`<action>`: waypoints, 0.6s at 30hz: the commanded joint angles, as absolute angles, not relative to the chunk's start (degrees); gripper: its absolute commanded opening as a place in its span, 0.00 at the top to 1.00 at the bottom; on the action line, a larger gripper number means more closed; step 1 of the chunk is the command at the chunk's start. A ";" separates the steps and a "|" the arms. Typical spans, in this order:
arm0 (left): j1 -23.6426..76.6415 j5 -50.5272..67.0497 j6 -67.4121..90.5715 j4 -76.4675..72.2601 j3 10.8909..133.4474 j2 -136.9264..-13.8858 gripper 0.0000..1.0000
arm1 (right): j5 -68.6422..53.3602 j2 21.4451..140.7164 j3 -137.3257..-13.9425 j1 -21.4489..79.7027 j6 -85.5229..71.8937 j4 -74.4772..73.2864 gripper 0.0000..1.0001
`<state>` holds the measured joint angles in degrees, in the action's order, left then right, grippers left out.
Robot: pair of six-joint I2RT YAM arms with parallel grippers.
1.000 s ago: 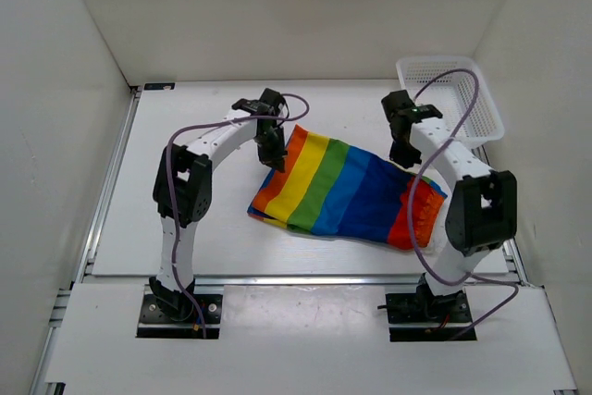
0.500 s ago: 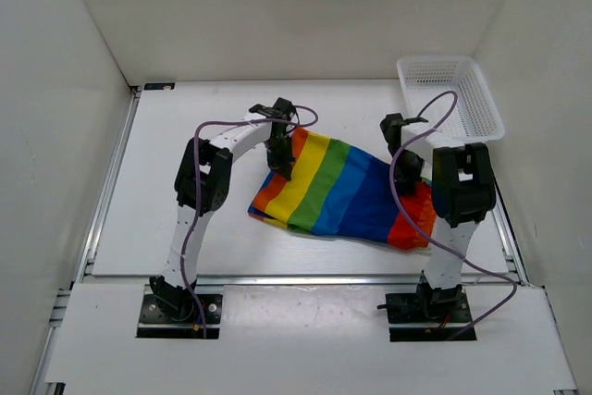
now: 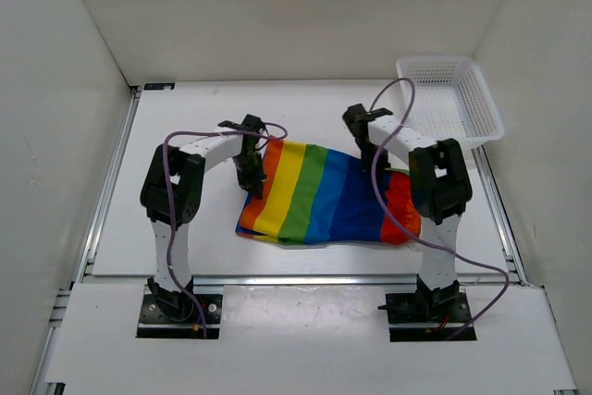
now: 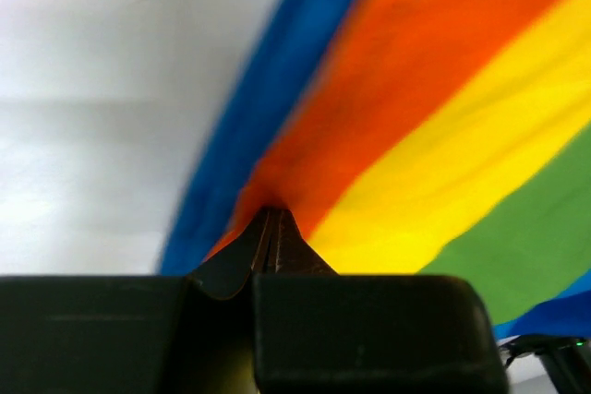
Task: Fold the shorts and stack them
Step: Fold the shorts
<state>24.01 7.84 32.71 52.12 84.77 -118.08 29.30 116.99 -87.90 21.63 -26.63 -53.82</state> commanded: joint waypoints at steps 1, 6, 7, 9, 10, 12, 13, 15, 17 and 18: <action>20.93 4.13 32.43 50.89 77.90 -110.32 0.90 | 25.43 119.53 -92.88 26.18 -25.75 -56.25 0.99; 18.72 3.60 32.43 50.89 76.55 -104.33 0.90 | 18.56 116.04 -94.41 28.83 -23.91 -52.84 0.93; 18.20 4.13 31.91 50.89 76.55 -104.33 0.90 | 18.55 110.45 -91.26 28.31 -24.78 -51.43 0.84; 18.19 4.13 31.38 52.29 78.83 -103.01 0.90 | 18.02 103.40 -86.77 25.32 -26.36 -46.51 0.60; 18.19 4.13 31.38 52.29 79.62 -103.01 0.90 | 17.32 96.22 -84.22 23.92 -27.59 -44.84 0.24; 18.19 4.13 30.85 53.87 82.25 -102.49 0.90 | 15.30 90.38 -77.98 18.39 -28.91 -43.07 0.09; 18.19 4.13 30.85 53.88 83.22 -102.48 0.90 | 14.51 86.35 -76.31 16.19 -29.44 -43.59 0.08; 18.19 4.65 30.33 54.40 86.37 -103.00 0.90 | 12.67 83.77 -72.44 9.43 -30.67 -47.35 0.06; 18.90 7.02 29.71 54.40 88.93 -105.11 0.90 | 10.03 81.22 -69.36 3.55 -31.38 -49.47 0.06; 20.46 8.25 29.71 54.40 91.73 -106.16 0.90 | 8.63 80.34 -65.60 1.78 -31.90 -50.09 0.06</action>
<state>18.48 5.43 31.09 54.37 86.26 -106.19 14.02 79.48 -72.55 5.04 -29.78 -45.01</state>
